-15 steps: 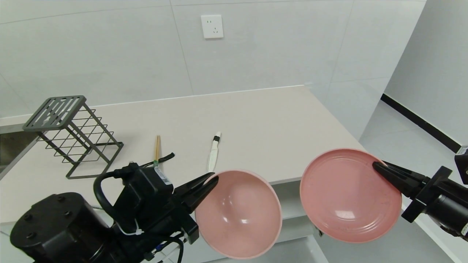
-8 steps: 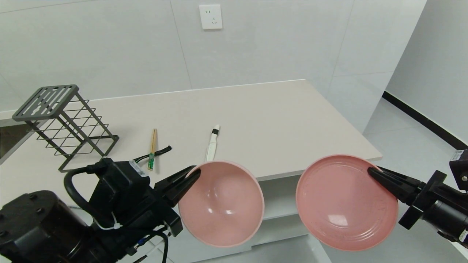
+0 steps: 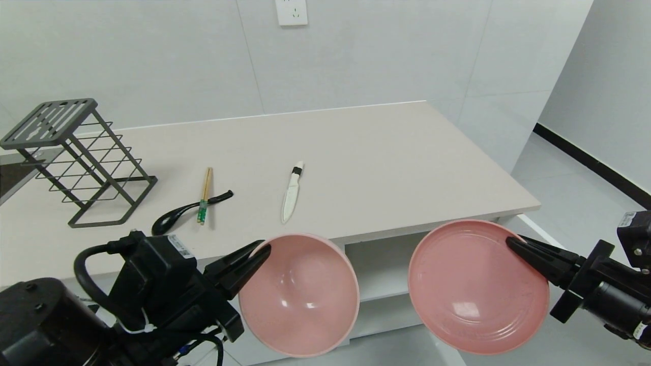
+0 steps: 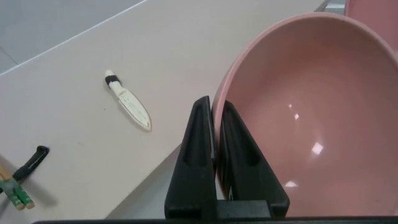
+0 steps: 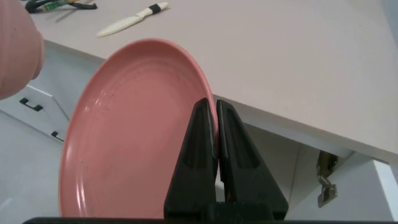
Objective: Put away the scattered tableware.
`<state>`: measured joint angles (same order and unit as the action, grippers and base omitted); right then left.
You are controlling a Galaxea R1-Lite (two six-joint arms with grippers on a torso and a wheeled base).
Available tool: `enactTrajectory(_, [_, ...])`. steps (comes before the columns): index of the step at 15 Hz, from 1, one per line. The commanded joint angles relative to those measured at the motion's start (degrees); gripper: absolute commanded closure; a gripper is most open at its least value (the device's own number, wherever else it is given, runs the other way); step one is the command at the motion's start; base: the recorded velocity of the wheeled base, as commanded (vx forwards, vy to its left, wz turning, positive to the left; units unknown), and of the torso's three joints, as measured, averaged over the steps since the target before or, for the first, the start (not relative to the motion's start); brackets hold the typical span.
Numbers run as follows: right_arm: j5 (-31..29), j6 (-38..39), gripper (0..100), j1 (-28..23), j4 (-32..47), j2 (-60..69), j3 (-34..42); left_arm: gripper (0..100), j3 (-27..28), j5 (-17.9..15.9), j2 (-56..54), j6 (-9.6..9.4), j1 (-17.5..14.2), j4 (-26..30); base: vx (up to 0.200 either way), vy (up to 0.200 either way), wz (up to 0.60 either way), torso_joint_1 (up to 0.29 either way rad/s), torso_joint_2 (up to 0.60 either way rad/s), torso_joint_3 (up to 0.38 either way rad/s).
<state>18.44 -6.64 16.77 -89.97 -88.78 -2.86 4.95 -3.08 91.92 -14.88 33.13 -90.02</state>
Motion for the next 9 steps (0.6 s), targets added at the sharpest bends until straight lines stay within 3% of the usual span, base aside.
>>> enactTrajectory(1, [0.0, 0.0, 100, 0.0, 0.0, -0.4, 0.0, 100, 0.0, 0.0, 0.1, 0.03, 0.0, 0.0, 0.000, 0.000, 0.00, -0.188, 0.37, 0.173])
enactTrajectory(9, [0.0, 0.0, 100, 0.0, 0.0, -1.6, 0.1, 100, -0.1, 0.0, 0.4, 0.03, 0.0, 0.0, 0.000, 0.000, 0.00, -0.246, 0.49, 0.234])
